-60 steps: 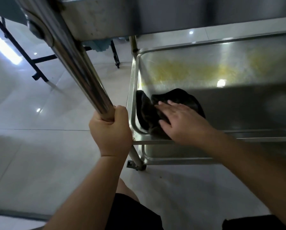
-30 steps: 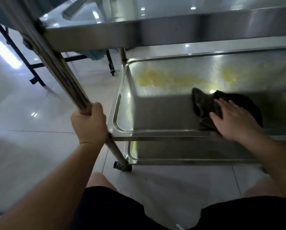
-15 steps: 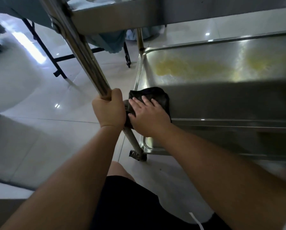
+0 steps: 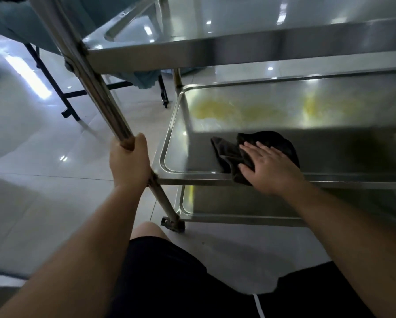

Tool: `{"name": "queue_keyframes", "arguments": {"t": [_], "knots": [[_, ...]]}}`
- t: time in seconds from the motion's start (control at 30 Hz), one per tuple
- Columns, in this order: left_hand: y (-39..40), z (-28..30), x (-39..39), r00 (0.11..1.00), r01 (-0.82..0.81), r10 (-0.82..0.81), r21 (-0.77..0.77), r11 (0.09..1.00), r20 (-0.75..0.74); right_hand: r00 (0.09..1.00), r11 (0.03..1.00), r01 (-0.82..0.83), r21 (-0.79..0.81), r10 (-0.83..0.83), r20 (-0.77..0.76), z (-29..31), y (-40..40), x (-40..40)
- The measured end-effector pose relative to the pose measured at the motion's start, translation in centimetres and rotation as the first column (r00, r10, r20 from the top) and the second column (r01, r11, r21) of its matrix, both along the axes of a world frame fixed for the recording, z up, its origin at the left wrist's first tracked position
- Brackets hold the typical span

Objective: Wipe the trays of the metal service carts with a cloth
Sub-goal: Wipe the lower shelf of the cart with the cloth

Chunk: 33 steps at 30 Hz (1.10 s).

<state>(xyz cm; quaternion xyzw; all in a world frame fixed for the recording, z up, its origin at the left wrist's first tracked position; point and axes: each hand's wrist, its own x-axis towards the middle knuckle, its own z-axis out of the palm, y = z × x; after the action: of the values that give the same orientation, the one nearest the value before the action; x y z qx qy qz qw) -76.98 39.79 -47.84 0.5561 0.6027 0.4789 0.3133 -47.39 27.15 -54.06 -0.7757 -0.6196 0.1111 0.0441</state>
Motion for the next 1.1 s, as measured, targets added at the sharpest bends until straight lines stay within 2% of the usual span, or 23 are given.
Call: {"name": "queue_keyframes", "arguments": {"t": [0.13,0.17,0.23,0.33,0.4,0.5,0.6,0.7,0.77,0.83,0.93,1.03,1.1], "knots": [[-4.6,-3.9,-0.6,0.989,-0.12,0.104,-0.157,0.98,-0.103,1.0,1.0,0.024,0.014,-0.024,-0.017,0.1,-1.6,1.9],[-6.4,-5.3,-0.3,0.987,-0.117,0.088,-0.222,0.968,-0.137,0.999,0.999,0.031,0.012,-0.031,-0.014,0.2,-2.1,2.8],[-10.0,-7.4,1.5,0.973,0.042,-0.107,-0.301,0.953,-0.204,0.999,0.999,0.053,0.003,-0.053,-0.006,0.3,-3.3,5.0],[-12.6,-7.8,6.0,0.855,0.374,-0.437,-0.253,0.892,-0.278,0.997,0.997,0.073,-0.017,-0.073,-0.001,0.3,-5.9,9.4],[-12.6,-6.7,9.6,0.753,0.511,-0.553,-0.213,0.833,-0.357,0.996,0.995,0.093,-0.03,-0.093,0.007,0.4,-8.2,13.0],[-11.7,-4.9,14.9,0.679,0.601,-0.615,-0.178,0.78,-0.401,0.977,0.977,0.212,-0.025,-0.211,0.03,0.5,-12.2,19.2],[-11.3,-3.9,19.4,0.671,0.615,-0.613,-0.149,0.774,-0.417,0.917,0.918,0.397,-0.002,-0.397,0.041,0.5,-14.6,23.2],[-11.3,-3.8,22.4,0.683,0.592,-0.59,-0.147,0.792,-0.43,0.867,0.868,0.496,0.009,-0.496,0.047,0.4,-13.9,22.2],[-11.6,-4.0,24.0,0.687,0.583,-0.579,-0.143,0.8,-0.438,0.886,0.887,0.462,-0.012,-0.461,0.037,0.5,-12.6,19.6],[-11.9,-4.2,25.5,0.701,0.567,-0.55,-0.114,0.816,-0.455,0.944,0.944,0.331,-0.014,-0.331,0.019,0.4,-11.2,16.1],[-12.3,-4.3,27.5,0.744,0.549,-0.475,0.024,0.836,-0.469,0.99,0.989,0.14,0.048,-0.14,-0.001,0.0,-10.2,12.1],[-12.7,-4.3,29.4,0.773,0.551,-0.446,0.128,0.824,-0.452,0.996,0.996,0.084,0.042,-0.083,-0.026,0.0,-10.7,13.1],[-13.0,-4.7,30.5,0.763,0.556,-0.456,0.105,0.825,-0.459,0.993,0.993,0.116,0.032,-0.115,-0.022,0.2,-12.0,15.8]]}}
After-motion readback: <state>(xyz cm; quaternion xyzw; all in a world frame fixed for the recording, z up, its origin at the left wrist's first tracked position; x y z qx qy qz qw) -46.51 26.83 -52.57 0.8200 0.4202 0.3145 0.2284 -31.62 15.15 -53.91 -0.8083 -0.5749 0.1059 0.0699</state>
